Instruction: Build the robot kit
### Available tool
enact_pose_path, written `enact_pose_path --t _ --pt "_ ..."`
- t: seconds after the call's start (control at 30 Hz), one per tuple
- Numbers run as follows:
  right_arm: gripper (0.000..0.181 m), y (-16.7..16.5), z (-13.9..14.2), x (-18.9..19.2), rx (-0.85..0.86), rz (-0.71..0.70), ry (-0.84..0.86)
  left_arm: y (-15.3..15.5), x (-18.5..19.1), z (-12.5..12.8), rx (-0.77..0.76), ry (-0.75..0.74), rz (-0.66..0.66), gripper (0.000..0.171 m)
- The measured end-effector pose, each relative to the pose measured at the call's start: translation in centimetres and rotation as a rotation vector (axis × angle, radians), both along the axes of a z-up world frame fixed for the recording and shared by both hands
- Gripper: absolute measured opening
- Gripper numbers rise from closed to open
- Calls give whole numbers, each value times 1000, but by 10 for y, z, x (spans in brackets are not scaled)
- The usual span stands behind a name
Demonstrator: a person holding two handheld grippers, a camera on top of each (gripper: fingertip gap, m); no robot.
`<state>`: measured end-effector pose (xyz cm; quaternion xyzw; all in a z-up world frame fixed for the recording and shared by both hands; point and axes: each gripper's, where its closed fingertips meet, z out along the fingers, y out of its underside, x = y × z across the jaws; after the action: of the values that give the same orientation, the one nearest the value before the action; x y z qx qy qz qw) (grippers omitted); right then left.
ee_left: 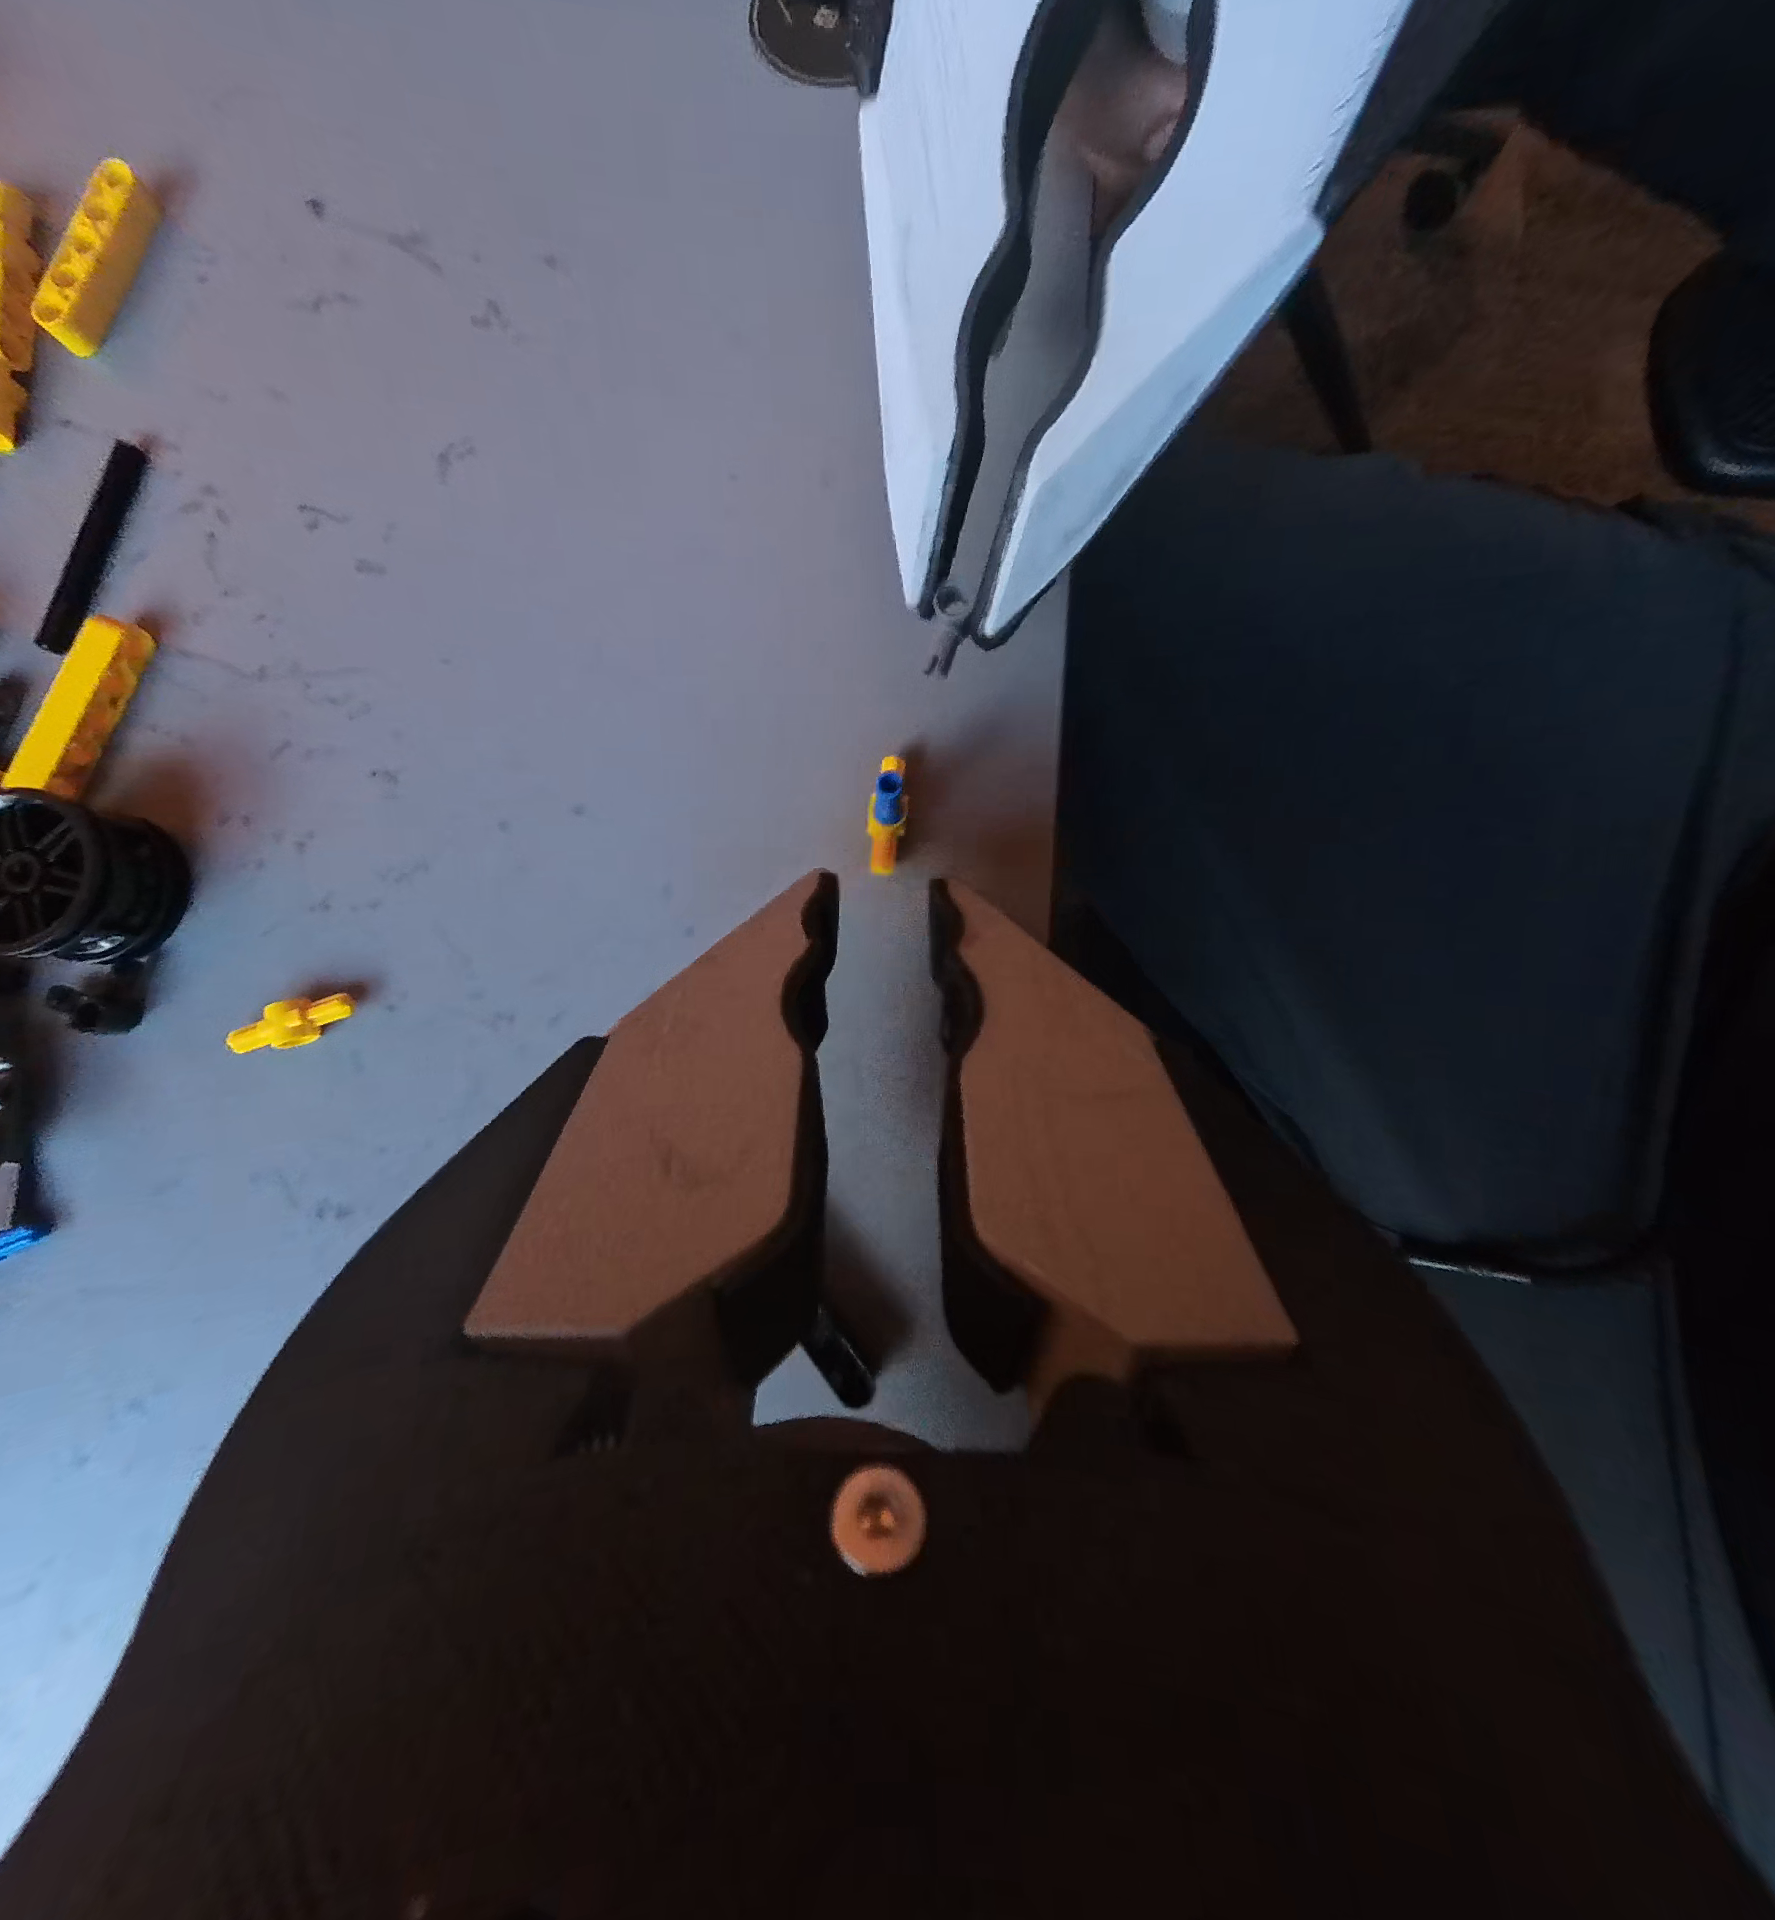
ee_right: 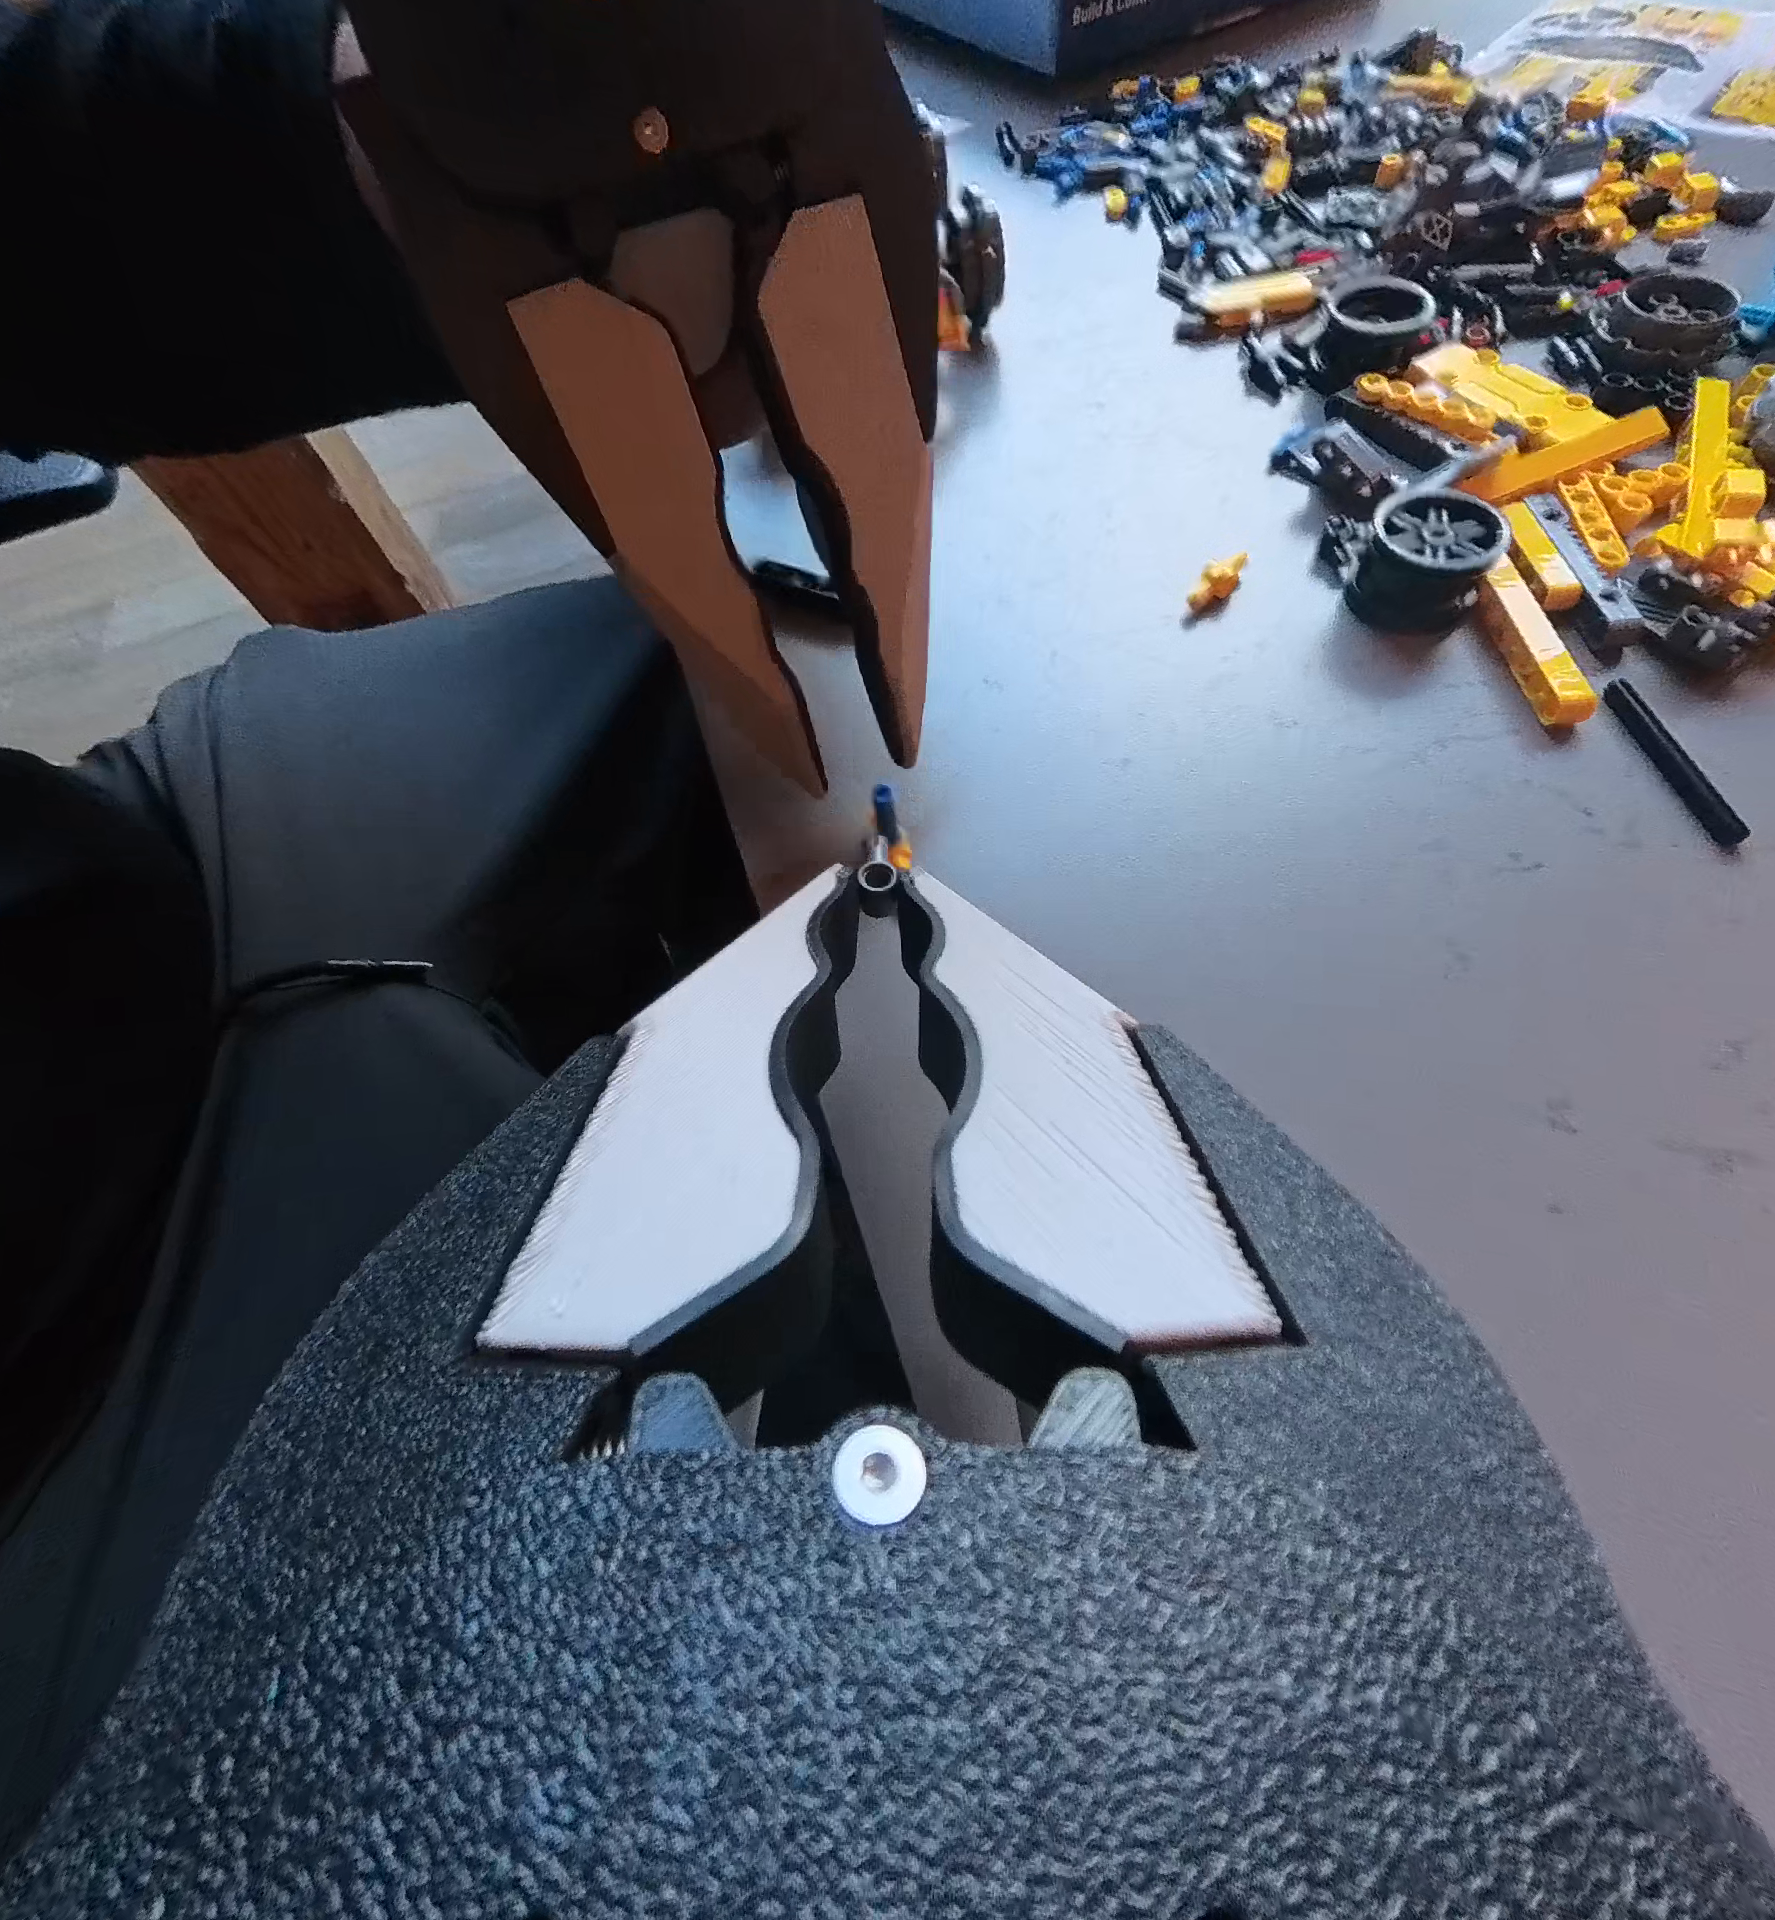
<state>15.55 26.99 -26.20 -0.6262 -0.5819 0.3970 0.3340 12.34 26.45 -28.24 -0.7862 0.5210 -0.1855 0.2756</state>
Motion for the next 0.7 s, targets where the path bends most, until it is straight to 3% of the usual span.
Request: enact_pose_path --t 0.3,0.7 --pt "6 -19 15 -7 17 88 70 -13 22 30 119 -46 -108 9" --pt "6 -21 18 -12 39 101 94 -16 24 31 112 -132 -103 1"
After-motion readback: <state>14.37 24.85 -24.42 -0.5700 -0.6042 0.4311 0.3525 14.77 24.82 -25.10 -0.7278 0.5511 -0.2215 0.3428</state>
